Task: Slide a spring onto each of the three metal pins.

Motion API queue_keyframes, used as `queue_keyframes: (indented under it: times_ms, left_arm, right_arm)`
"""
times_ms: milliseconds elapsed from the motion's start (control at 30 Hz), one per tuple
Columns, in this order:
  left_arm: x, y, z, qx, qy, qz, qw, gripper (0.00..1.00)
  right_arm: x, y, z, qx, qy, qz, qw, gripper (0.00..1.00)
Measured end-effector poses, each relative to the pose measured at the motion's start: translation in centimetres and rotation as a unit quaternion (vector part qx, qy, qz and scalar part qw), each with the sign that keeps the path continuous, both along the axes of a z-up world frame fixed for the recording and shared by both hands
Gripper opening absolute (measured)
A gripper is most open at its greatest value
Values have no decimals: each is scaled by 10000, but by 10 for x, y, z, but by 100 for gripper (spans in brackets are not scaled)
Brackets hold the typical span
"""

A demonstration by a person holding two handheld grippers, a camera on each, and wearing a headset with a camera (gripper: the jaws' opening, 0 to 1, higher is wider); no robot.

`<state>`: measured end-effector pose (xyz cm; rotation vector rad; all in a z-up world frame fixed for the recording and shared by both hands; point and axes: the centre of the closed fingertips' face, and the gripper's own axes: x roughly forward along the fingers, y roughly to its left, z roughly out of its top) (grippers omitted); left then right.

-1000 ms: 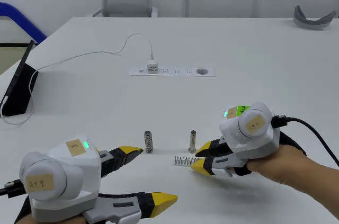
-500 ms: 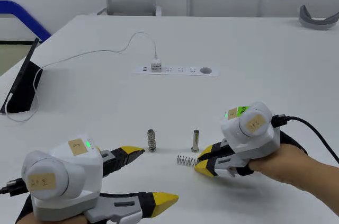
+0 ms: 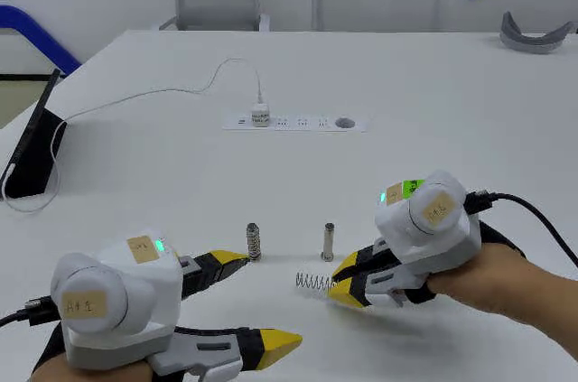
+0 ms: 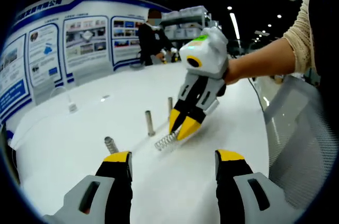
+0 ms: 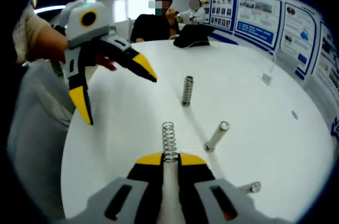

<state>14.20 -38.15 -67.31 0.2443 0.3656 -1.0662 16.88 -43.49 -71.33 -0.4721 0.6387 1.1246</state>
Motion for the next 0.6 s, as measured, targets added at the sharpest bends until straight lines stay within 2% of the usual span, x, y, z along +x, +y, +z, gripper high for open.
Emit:
queue_keyframes:
  times_ms: [200,467,600]
  left_arm:
    - [1,-10,-1,145,-160,-249,9995,58]
    - [-5,-22,-3,347,-365,-608,9969,47]
    - [-7,-25,-1,306,-378,-704,9963,39]
  right_arm:
    - [-12,1,13,40,-26,200,9998,11]
    - [-32,4,27,21,-35,561,9984,11]
    - [-38,6,32,-1,-65,697,9975,11]
